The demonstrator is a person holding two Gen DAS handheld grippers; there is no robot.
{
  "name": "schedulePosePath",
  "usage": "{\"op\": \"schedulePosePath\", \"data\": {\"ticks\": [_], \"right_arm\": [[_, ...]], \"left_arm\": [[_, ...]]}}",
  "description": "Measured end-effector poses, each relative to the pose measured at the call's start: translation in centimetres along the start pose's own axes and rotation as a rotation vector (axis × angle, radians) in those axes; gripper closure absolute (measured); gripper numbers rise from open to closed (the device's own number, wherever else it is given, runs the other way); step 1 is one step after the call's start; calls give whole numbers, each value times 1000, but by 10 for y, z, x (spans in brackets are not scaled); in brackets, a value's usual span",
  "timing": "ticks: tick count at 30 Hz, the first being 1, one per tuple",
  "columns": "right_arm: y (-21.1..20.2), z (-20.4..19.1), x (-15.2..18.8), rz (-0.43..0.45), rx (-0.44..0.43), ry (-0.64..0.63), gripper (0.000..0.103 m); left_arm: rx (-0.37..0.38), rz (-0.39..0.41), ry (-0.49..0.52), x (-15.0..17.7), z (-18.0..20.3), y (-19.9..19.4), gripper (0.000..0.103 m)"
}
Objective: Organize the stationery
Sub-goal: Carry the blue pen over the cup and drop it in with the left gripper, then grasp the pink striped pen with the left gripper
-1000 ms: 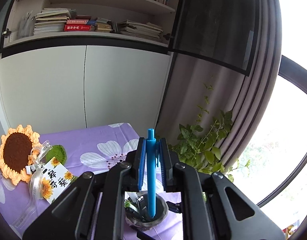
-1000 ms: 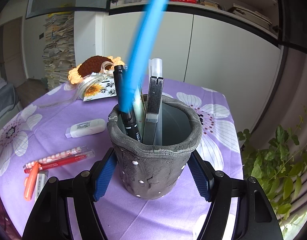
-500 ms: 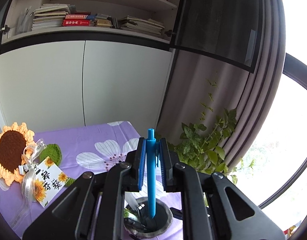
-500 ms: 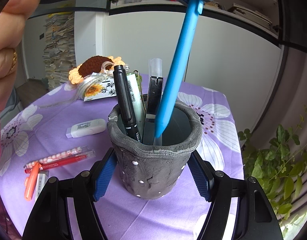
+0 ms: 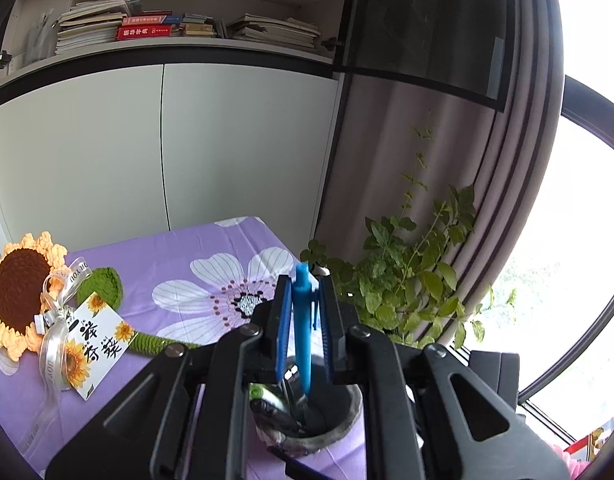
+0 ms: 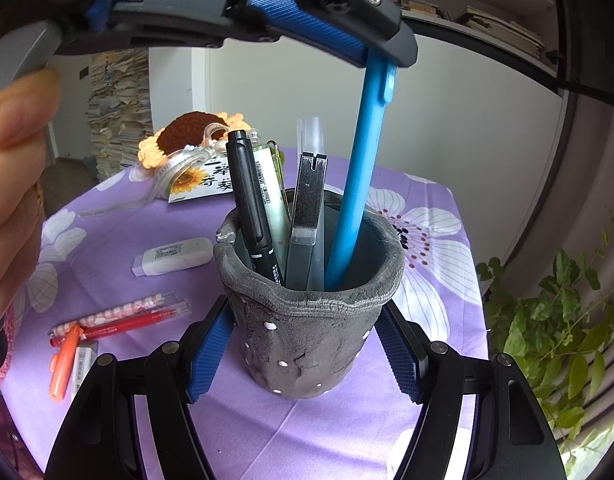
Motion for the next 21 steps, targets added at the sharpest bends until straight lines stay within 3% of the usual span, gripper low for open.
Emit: {"op": "schedulePosePath", "data": {"ticks": [3, 5, 6, 10, 14, 21], "right_arm": [[0, 0, 0, 0, 1, 0, 31], [0, 0, 0, -1, 1, 0, 31], [0, 0, 0, -1, 1, -1, 31], [0, -2, 0, -2, 4, -3, 31], [1, -2, -1, -4, 8, -4, 31], [1, -3, 0, -6, 11, -4, 31]], "left_arm": [[7, -31, -16, 6, -5, -4, 76], [7, -26, -38, 7, -10, -13, 56], [2, -15, -51, 6, -14, -20, 53], [-34, 17, -104, 3, -35, -53, 48], [-117, 10, -151, 13, -63, -82, 41], [-252, -238, -167, 76, -95, -72, 42]]}}
Point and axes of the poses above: each gripper's, at about its wrist camera, not at the fingertips, and y roughly the way its jaws point, z to its right, x to its underside, the point moved 1 cm from there along y, roughly the way its jaws point, and after that the axes turned 1 degree about -z, right-handed, at the moved point
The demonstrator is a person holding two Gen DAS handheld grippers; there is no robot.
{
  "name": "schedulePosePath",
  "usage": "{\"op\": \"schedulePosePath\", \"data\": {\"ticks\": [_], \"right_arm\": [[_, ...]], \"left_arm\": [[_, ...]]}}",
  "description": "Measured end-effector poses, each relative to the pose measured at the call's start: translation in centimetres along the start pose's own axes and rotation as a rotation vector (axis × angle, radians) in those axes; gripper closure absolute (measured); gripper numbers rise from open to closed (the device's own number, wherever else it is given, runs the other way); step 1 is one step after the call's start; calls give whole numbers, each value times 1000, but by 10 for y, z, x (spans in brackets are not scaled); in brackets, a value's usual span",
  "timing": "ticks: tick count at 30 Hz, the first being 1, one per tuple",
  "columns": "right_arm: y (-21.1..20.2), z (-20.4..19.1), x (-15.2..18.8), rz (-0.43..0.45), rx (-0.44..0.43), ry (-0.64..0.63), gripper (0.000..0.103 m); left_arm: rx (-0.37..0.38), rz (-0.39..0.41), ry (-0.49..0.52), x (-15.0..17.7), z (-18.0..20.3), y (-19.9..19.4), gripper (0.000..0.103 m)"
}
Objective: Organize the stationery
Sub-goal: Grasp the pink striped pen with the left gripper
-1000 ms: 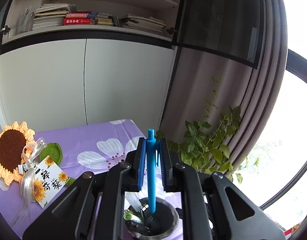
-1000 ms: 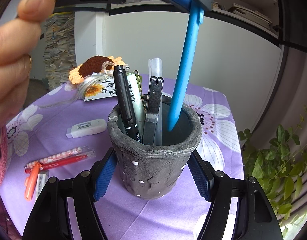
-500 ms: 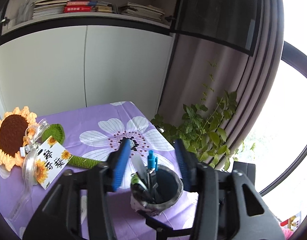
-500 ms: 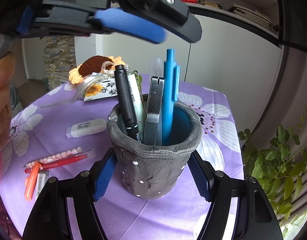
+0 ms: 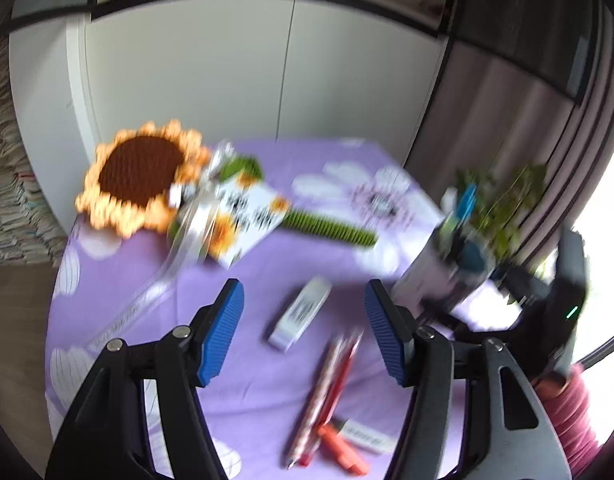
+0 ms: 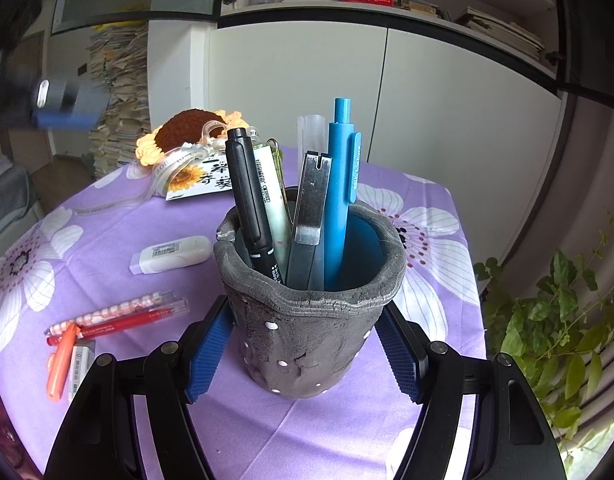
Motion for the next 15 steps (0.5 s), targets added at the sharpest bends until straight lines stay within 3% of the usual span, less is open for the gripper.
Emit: {"op": "schedulePosePath", "data": {"ticks": [5, 15], "right_arm": [[3, -1, 0, -15, 4, -4, 31], [2, -1, 1, -14, 7, -5, 31]], "left_arm": [[-15, -149, 50, 30, 2, 37, 59], [-21, -232, 119, 49, 20, 70, 56]]}}
Point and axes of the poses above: each gripper's, at about its wrist camera, not at the fingertips, and y roughly the way its jaws point, z to its right, x to its underside, the point moved 1 cm from there along y, roughly the way its jaws point, and after that the axes turned 1 degree about -z, right-handed, at the moved point
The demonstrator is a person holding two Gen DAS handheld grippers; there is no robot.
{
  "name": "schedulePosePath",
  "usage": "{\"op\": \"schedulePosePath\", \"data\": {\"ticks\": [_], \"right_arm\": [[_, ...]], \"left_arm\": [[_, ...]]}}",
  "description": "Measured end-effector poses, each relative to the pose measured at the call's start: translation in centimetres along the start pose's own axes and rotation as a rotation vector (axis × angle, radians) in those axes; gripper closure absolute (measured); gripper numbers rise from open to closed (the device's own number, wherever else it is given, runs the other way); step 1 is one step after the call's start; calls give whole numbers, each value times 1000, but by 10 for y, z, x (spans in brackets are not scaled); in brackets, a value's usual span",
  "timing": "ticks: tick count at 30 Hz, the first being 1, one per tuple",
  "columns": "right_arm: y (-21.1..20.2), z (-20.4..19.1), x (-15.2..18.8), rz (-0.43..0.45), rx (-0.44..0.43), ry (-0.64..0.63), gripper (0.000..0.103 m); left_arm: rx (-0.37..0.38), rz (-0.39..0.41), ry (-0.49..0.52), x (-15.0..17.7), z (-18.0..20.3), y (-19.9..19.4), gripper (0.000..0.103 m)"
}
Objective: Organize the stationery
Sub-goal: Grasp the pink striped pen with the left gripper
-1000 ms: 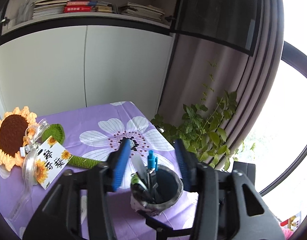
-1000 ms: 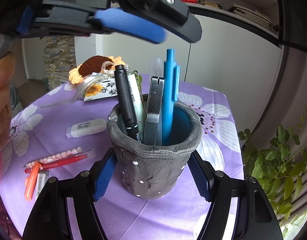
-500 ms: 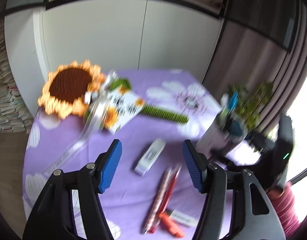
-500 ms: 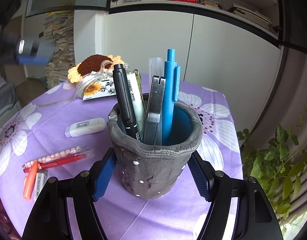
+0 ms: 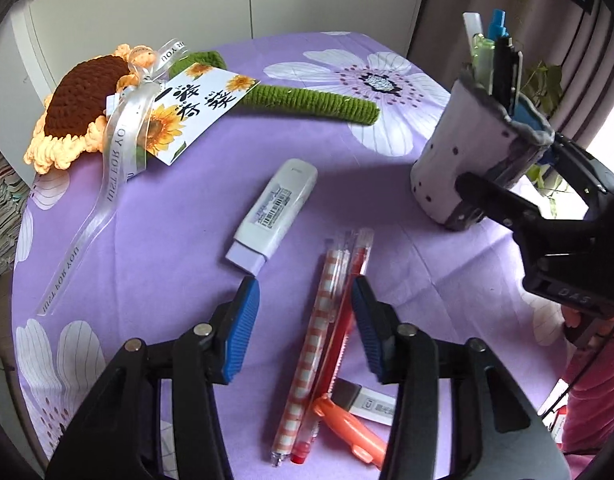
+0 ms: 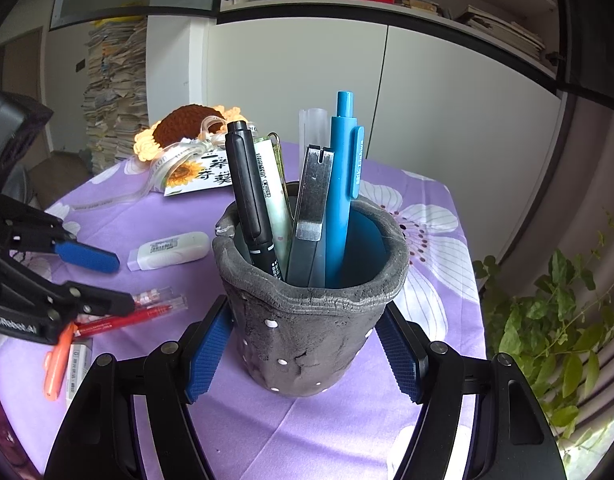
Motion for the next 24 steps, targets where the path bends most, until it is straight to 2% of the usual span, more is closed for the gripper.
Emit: {"op": "schedulePosePath", "data": {"ticks": [4, 8, 12, 15, 17, 18, 20, 24], "right_arm": [[0, 1, 0, 0, -4, 3, 31], [0, 2, 0, 1, -5, 3, 31], [0, 2, 0, 0, -5, 3, 31], [0, 2, 0, 0, -4, 3, 31], [0, 2, 0, 1, -4, 3, 31], [0, 2, 0, 1, -3, 2, 31], [0, 2, 0, 1, -4, 2, 31], [0, 2, 0, 1, -5, 3, 31]], "left_arm": [[-84, -3, -29, -2, -13, 1, 58], [-67, -32, -95, 2, -31, 3, 58], [-76, -31, -73, 4, -26, 1, 59], [-72, -33, -45, 1, -19, 4, 68], [-61, -35, -20, -1, -13, 5, 83], [-55, -41, -12, -3, -11, 6, 86], [-51, -51, -1, -6, -9, 9, 90], [14, -75, -21, -6, -11, 9, 92]]}}
Point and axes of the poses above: each gripper's, at about its wrist camera, not at the fingertips, and y roughly the way its jaws point, z to its right, x to its underside, the point moved 1 cm from there along y, roughly the way its jaws point, and after that the axes turned 1 degree about -z, right-handed, at the moved point
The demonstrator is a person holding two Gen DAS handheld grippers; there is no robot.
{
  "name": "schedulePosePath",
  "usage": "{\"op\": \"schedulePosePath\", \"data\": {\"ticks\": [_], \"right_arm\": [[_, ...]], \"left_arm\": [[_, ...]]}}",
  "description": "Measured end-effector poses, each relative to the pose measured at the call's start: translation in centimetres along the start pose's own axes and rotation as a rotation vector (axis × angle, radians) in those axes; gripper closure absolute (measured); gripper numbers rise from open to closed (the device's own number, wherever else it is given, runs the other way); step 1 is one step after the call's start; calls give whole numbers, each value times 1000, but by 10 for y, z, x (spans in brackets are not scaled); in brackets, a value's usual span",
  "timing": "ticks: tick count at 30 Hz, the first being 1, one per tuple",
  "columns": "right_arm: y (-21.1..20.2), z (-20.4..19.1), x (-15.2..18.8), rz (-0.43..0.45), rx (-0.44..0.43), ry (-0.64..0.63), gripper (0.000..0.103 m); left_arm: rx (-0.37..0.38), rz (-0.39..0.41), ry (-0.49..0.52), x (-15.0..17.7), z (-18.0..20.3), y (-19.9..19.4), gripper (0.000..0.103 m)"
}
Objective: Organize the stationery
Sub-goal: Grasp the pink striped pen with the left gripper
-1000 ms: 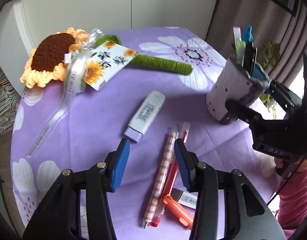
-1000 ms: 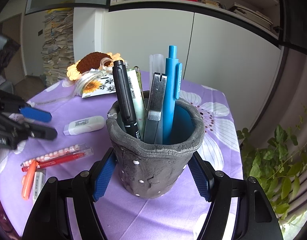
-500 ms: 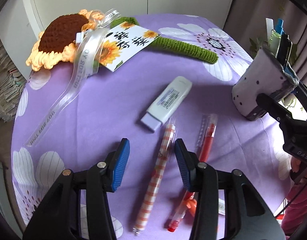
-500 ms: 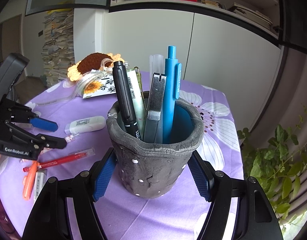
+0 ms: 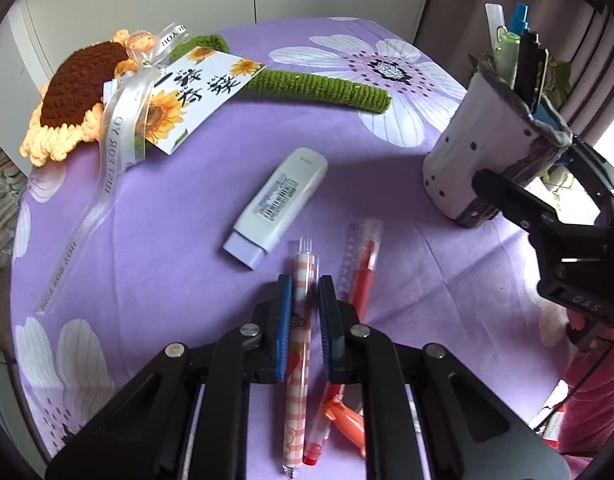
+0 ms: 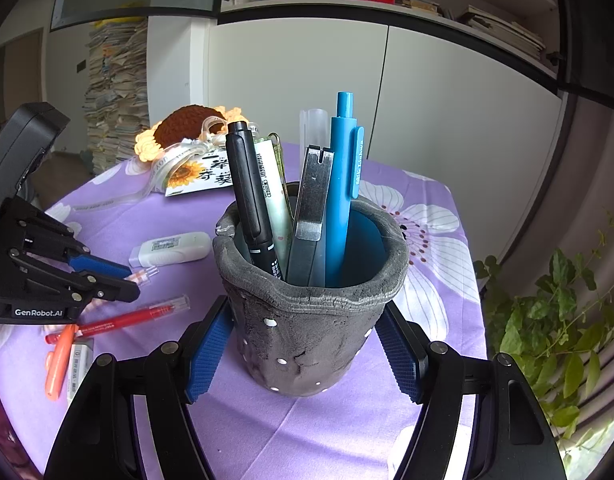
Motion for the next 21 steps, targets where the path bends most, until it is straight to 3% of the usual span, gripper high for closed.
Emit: {"op": "schedulePosePath", "data": {"ticks": [8, 16, 21], "right_arm": [[0, 0, 0, 1, -2, 0, 31], [0, 0, 0, 0, 0, 0, 31], [0, 0, 0, 0, 0, 0, 31]], "left_arm": [[-14, -3, -71, 7, -18, -7, 93], [-57, -16, -58, 8, -19, -4, 91], [-47, -26, -62, 2, -19, 0, 91]]}}
Point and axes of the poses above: each gripper's, at about its wrist camera, not at the fingertips, and y roughly the way its jaws point, z to its right, x to its underside, the point moved 1 cm from there along y, roughly the way its jaws point, and after that the axes turned 1 degree about -z, right-handed, at the moved point
